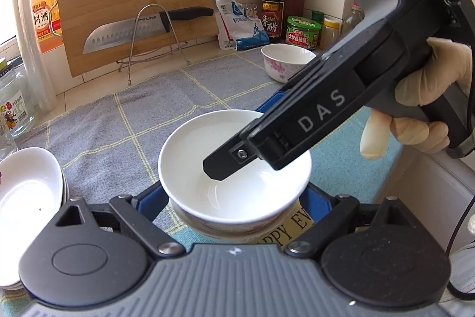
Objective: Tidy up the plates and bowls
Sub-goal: 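Lower the bowl onto the yellow printed mat and open the right tool, then move the right tool to the pink-flowered bowl and grip its rim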
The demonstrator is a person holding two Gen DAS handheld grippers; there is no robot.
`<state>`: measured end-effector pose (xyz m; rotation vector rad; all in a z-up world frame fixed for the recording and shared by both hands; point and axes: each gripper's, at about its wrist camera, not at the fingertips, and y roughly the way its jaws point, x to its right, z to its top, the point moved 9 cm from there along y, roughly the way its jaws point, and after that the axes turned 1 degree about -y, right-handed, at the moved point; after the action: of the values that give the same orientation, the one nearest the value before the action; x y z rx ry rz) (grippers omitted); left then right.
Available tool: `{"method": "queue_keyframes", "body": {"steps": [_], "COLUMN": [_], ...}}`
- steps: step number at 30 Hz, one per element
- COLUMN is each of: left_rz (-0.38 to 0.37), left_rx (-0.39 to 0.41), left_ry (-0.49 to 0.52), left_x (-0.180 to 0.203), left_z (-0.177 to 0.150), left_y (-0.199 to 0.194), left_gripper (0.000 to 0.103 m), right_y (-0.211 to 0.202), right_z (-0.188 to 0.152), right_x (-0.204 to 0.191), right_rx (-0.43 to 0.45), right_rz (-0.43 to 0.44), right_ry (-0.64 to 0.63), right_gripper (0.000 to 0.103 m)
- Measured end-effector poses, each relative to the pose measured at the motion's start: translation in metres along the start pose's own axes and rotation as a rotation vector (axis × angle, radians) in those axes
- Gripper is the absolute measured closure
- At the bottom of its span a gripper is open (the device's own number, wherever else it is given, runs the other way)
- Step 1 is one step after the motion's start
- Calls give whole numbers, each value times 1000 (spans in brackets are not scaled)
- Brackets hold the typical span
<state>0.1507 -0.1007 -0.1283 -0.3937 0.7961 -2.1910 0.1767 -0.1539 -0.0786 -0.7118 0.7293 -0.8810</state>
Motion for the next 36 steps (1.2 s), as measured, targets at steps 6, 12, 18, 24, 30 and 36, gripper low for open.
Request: {"method": "queue_keyframes", "body": {"steps": [6,12,18,24,30,36], "left_rz": [0,-19,-40,-83,-148,-155], "left_rx": [-10,-12,-16,19,45,45], "left_ry": [5,-12,3,24,64,98], "left_x": [-2,-6,-6,-3,2,23], "left_z": [-1,-3,-5,7,27,50], "left_y": [5,3,-5,-24,-29,-11], "left_gripper": [9,6,5,5,5,5], "right_y": [2,-3,-9,-23,-45,-68], "right_z": [0,-1,-6,-9,-12,-29], "right_x": [-1,1,4,8,32,72], "right_rx": [7,20,27,69,132,172], "right_rz": [20,-4,-66,-151,-289,-358], "right_ry": [11,9,-18,-16,47,107], "right_gripper": [19,5,2,0,0,0]}}
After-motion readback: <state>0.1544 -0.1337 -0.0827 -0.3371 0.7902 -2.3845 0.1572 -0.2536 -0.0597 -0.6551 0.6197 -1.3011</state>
